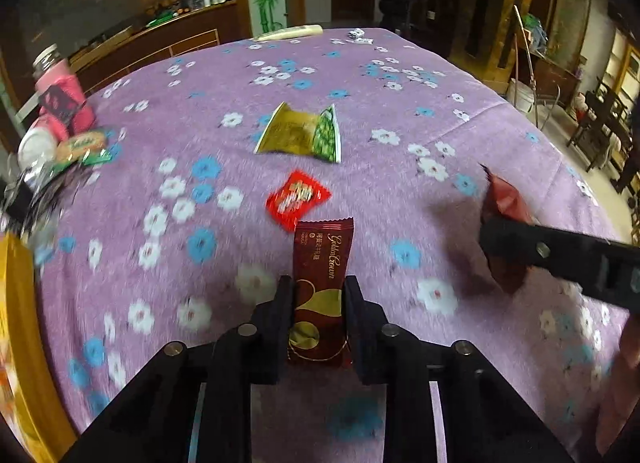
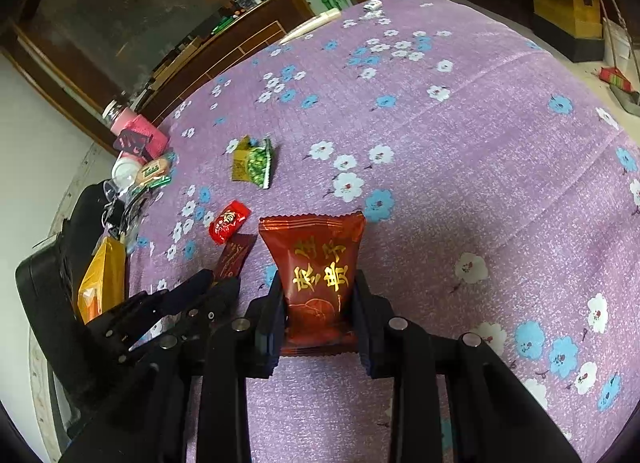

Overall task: Organize snacks
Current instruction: 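Grasp the dark red chocolate bar with the left gripper, then hold the chocolate bar and the red jujube pack above the tablecloth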

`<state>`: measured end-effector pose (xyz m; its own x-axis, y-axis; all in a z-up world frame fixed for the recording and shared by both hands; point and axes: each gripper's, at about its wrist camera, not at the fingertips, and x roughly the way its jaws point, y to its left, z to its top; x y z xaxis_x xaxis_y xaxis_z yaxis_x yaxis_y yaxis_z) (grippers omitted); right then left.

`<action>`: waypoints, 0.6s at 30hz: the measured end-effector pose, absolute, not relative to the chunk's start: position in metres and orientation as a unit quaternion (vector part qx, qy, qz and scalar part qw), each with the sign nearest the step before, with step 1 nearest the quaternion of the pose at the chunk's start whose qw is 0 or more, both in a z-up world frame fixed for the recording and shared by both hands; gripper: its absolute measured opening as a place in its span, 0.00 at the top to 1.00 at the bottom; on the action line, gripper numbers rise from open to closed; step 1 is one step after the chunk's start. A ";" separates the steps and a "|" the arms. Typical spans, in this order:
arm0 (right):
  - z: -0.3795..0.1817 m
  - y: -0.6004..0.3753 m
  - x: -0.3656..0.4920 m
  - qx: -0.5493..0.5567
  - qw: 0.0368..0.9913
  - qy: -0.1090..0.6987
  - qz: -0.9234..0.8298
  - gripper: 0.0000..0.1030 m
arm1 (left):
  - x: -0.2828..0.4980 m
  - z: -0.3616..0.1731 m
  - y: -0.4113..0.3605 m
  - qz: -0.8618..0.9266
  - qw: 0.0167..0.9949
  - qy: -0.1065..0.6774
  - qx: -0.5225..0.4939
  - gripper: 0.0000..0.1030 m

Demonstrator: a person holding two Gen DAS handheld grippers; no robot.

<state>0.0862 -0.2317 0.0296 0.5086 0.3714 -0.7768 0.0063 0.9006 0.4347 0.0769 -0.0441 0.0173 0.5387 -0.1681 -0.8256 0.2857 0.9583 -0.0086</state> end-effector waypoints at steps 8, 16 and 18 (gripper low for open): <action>0.024 -0.176 0.075 0.069 0.852 0.496 0.155 0.72 | 0.028 0.014 -0.015 -0.087 0.886 0.453 0.043 0.76; 0.023 -0.158 0.067 -0.012 0.867 0.478 0.143 0.72 | 0.023 0.011 -0.015 -0.095 0.895 0.432 0.049 0.75; 0.021 -0.157 0.067 -0.020 0.867 0.477 0.142 0.72 | 0.022 0.011 -0.016 -0.096 0.897 0.428 0.052 0.75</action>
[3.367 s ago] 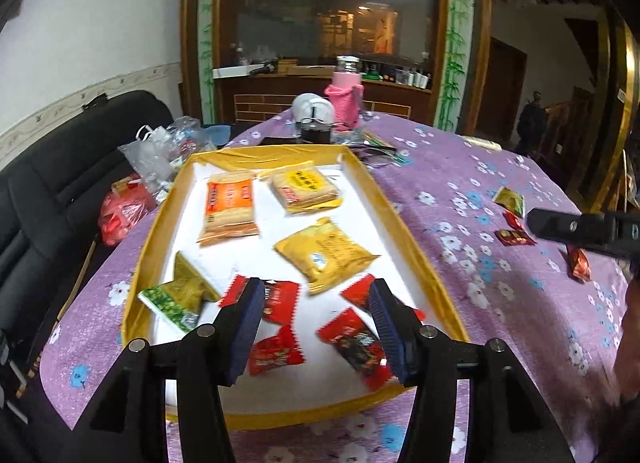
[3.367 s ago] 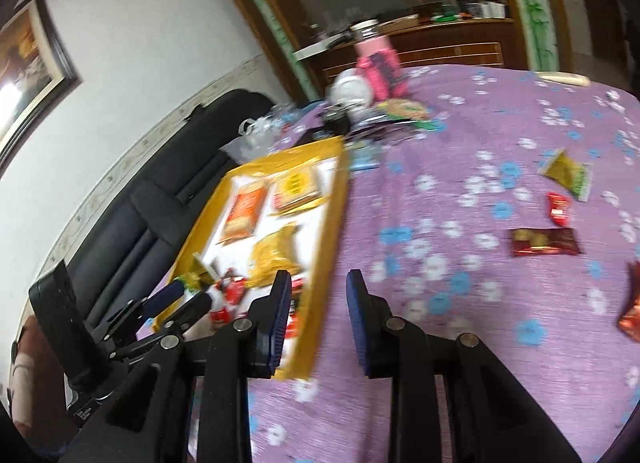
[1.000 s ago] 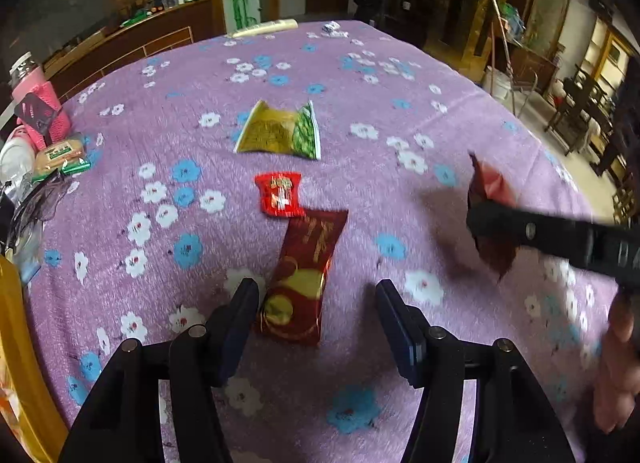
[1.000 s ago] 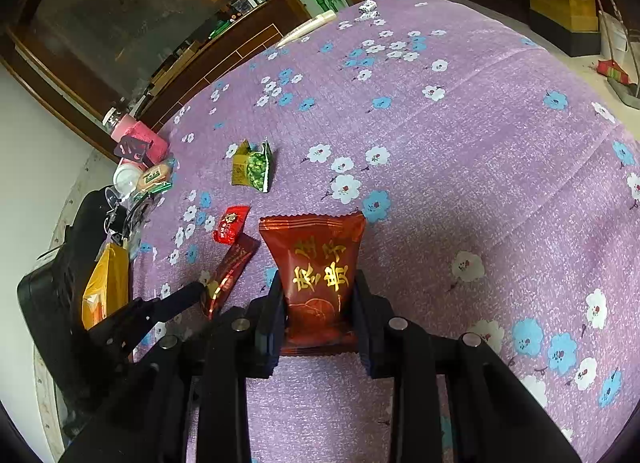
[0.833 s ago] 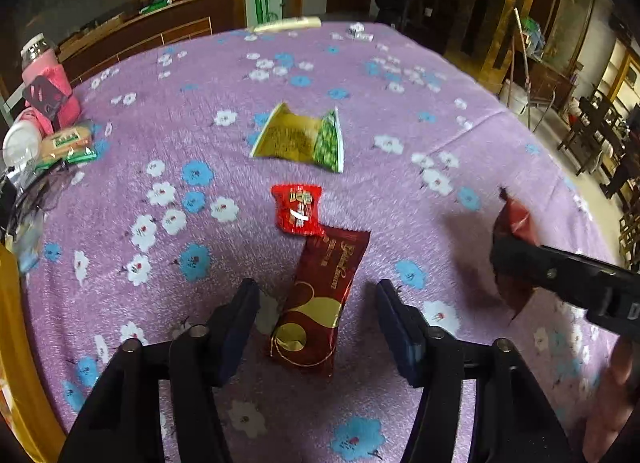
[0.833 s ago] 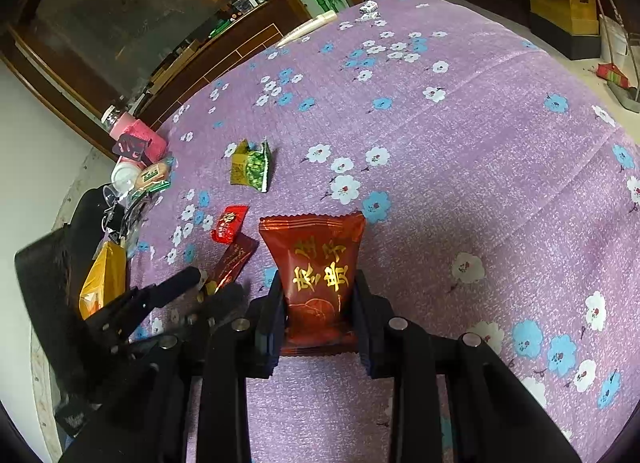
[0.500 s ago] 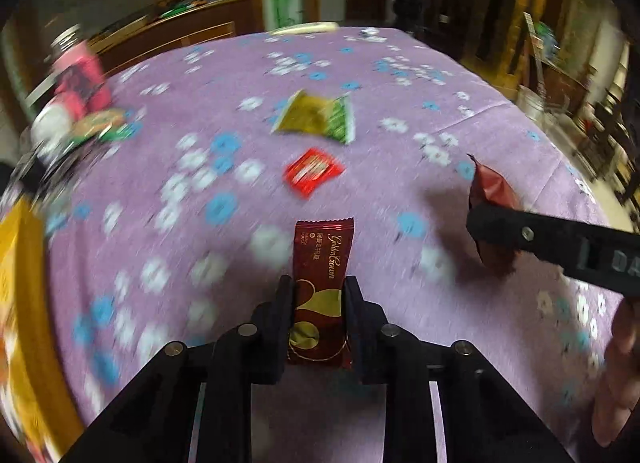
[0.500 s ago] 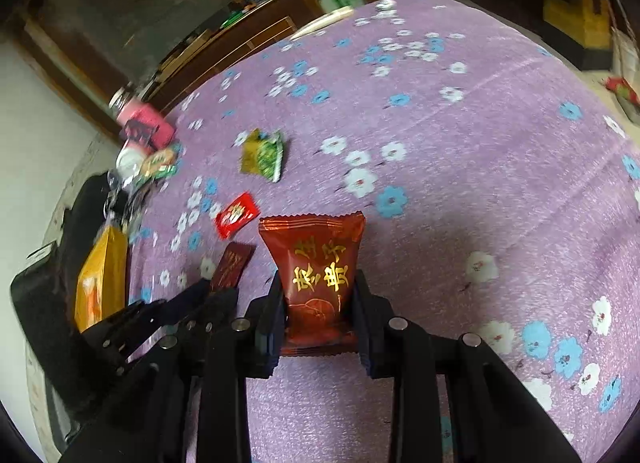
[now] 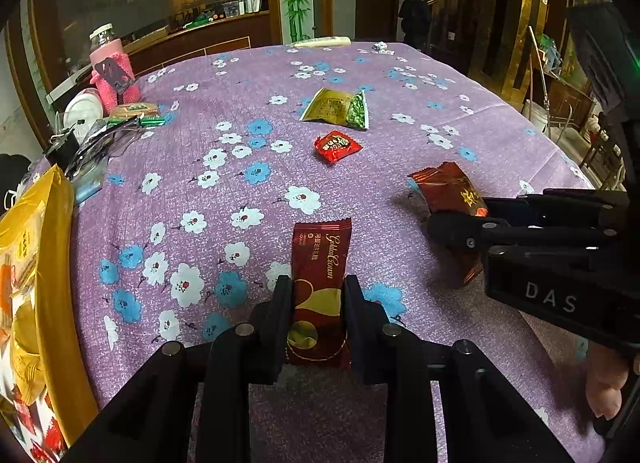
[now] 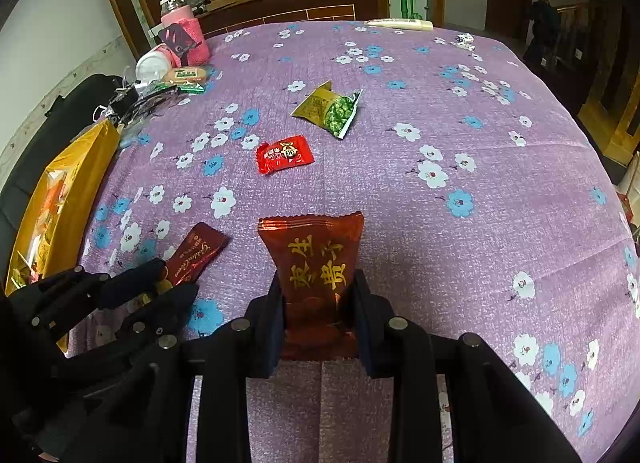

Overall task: Organize snacks
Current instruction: 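Hold the chocolate bar and the red jujube pack above the tablecloth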

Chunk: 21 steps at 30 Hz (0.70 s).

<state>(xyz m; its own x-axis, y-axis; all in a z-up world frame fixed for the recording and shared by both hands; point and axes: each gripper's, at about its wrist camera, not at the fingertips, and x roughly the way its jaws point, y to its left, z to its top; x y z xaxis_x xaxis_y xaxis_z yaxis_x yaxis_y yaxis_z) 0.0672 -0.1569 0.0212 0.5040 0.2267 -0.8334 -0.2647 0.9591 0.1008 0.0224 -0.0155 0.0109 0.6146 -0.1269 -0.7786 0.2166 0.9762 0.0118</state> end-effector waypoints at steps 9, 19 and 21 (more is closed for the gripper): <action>0.019 -0.151 0.065 -0.046 0.872 0.468 0.134 0.72 | 0.023 0.011 -0.016 -0.097 0.897 0.427 0.055 0.73; 0.017 -0.149 0.061 -0.057 0.880 0.454 0.125 0.71 | 0.023 0.012 -0.016 -0.097 0.897 0.427 0.049 0.72; 0.018 -0.150 0.062 -0.054 0.880 0.454 0.126 0.71 | 0.023 0.012 -0.015 -0.096 0.898 0.427 0.047 0.74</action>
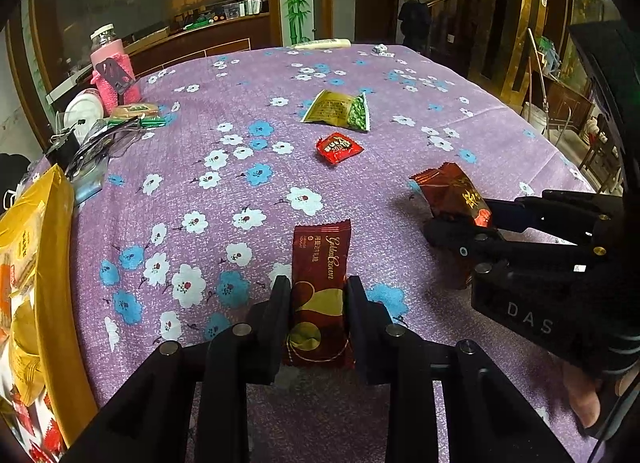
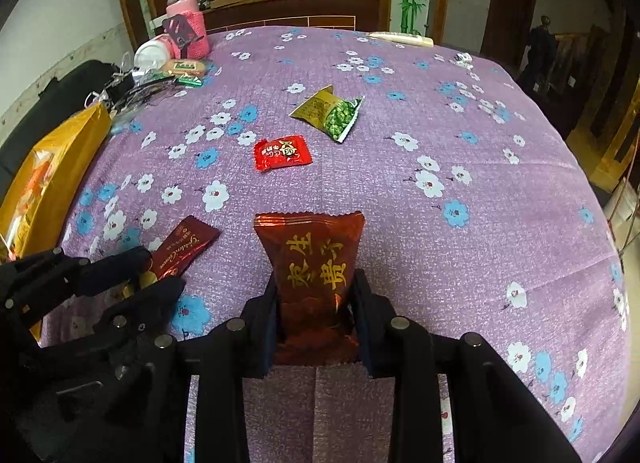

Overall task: Organize snacks
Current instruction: 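Hold the chocolate bar and the red jujube pack above the tablecloth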

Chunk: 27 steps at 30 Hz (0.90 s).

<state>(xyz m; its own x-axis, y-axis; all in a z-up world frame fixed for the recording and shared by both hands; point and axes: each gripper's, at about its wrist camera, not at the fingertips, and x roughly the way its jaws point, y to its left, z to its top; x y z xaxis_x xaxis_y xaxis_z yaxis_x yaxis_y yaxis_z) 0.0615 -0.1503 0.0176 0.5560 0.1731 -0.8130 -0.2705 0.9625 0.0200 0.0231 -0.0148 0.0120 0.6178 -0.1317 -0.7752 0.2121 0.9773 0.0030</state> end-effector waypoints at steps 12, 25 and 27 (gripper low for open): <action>0.036 -0.146 0.051 -0.039 0.895 0.416 0.157 0.74 | 0.020 0.026 0.003 -0.041 0.924 0.378 0.031 0.77; 0.044 -0.137 0.043 -0.047 0.903 0.387 0.179 0.74 | 0.019 0.034 0.012 0.009 0.938 0.346 0.032 0.76; 0.043 -0.136 0.043 -0.050 0.903 0.387 0.178 0.74 | 0.018 0.034 0.011 0.010 0.939 0.343 0.035 0.76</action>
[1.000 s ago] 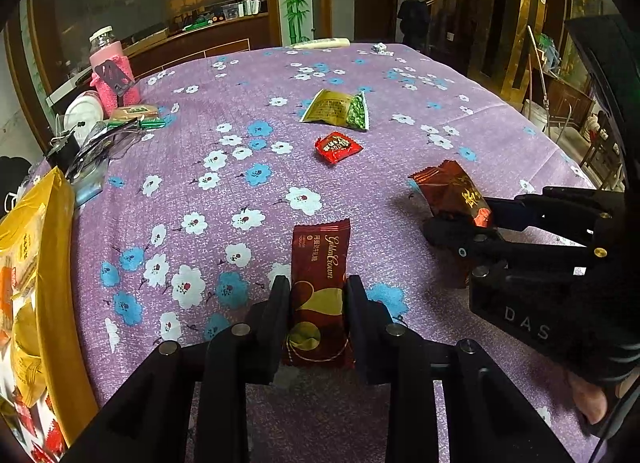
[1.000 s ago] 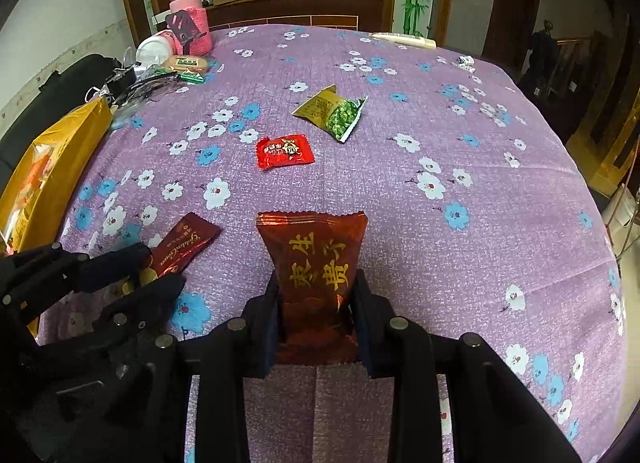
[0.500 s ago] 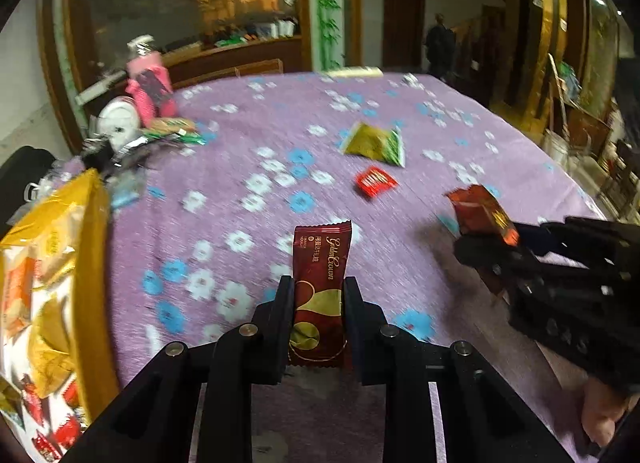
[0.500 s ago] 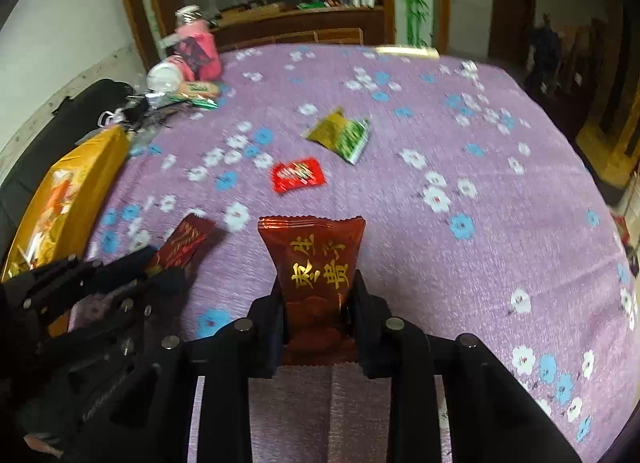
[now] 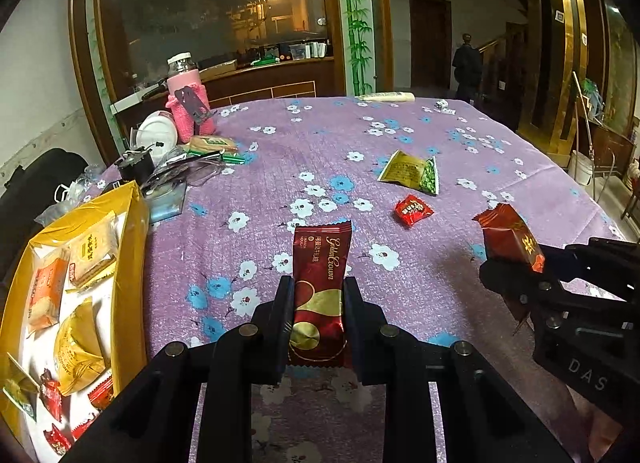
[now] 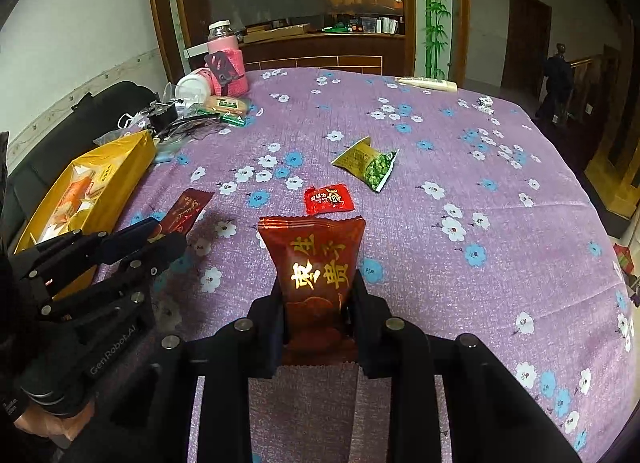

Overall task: Organize snacks
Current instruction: 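Hold the chocolate bar and the red jujube pack above the tablecloth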

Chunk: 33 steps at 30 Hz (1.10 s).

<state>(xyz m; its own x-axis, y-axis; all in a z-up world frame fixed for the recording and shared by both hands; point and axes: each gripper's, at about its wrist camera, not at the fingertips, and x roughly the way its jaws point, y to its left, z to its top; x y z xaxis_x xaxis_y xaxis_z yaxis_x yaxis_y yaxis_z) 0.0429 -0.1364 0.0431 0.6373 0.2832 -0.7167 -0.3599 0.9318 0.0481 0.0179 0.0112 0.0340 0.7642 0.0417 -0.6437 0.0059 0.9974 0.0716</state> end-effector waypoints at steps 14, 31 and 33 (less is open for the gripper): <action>0.042 -0.136 0.044 -0.051 0.904 0.386 0.177 0.74 | 0.014 0.036 0.007 0.013 0.942 0.333 0.046 0.76; 0.049 -0.139 0.052 -0.032 0.913 0.374 0.161 0.74 | 0.008 0.042 0.008 0.009 0.947 0.316 0.047 0.76; 0.052 -0.141 0.055 -0.024 0.915 0.371 0.158 0.74 | 0.007 0.042 0.008 0.008 0.948 0.315 0.046 0.76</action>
<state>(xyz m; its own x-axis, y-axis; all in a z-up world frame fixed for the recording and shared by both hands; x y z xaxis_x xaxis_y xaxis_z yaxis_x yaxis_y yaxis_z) 0.0552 -0.1412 0.0519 0.6746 0.2715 -0.6865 -0.3070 0.9489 0.0736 0.0072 0.0085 0.0424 0.8014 0.0451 -0.5965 0.0131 0.9956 0.0930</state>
